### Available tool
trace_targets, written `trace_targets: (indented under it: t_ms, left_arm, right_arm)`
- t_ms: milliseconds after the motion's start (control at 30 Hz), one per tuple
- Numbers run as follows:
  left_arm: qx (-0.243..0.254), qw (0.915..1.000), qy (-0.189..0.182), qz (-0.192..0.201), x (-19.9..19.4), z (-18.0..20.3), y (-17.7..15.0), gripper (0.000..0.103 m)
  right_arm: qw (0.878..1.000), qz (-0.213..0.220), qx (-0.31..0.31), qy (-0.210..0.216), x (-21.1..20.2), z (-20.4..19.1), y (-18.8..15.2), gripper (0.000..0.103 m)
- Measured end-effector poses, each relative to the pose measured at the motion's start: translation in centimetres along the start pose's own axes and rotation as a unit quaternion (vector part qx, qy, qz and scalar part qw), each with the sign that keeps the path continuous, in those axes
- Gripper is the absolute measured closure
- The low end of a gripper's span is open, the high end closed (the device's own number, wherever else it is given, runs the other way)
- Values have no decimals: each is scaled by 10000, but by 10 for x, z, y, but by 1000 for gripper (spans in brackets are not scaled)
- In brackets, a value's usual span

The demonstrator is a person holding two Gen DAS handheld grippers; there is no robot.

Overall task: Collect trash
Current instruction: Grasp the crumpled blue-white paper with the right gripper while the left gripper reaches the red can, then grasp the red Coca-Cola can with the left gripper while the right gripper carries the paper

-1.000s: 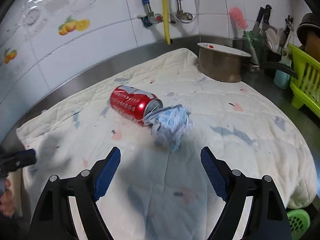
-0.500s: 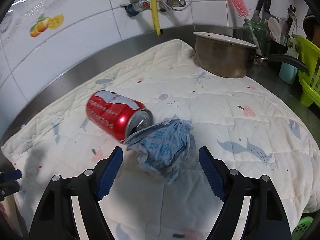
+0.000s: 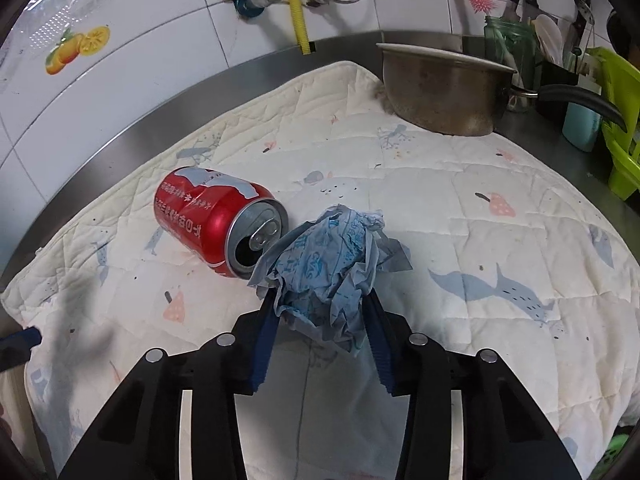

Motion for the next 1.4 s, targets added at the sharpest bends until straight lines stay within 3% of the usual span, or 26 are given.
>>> trace_targets:
  t_ms: [333,567,767,967,1400]
  left_arm:
    - [-412,9988,-157,-227,17,42,26,10]
    - [-759,9962,-54,-426,45,87,59,7]
    - [-1347,9884,-54,-703,80,110,83,5]
    - [-1727,9802,110,-959,112,120,91,5]
    - [-2336,9627,613,-1218,144,120,96,7]
  right_arm:
    - [9991,310,-118,269,-60,4,-22,63]
    - [9963,588,-503,366,-123,4,-52,63]
    - [9943,739,-631,433,-161,13,-86,63]
    - [9953,748,-366,494,-175,33,-115,63]
    - [9973,628,-162,345,-184,60,-139,63]
Point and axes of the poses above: each gripper's, at about its wrist camera, not at the fingertips, and x roughly the way its jaws point, z to its right, y to its top, the point moved 1 cm from there along x, roughly the way its jaws point, and after that the axes turned 10 degrees about y, right-handed, at the moved point
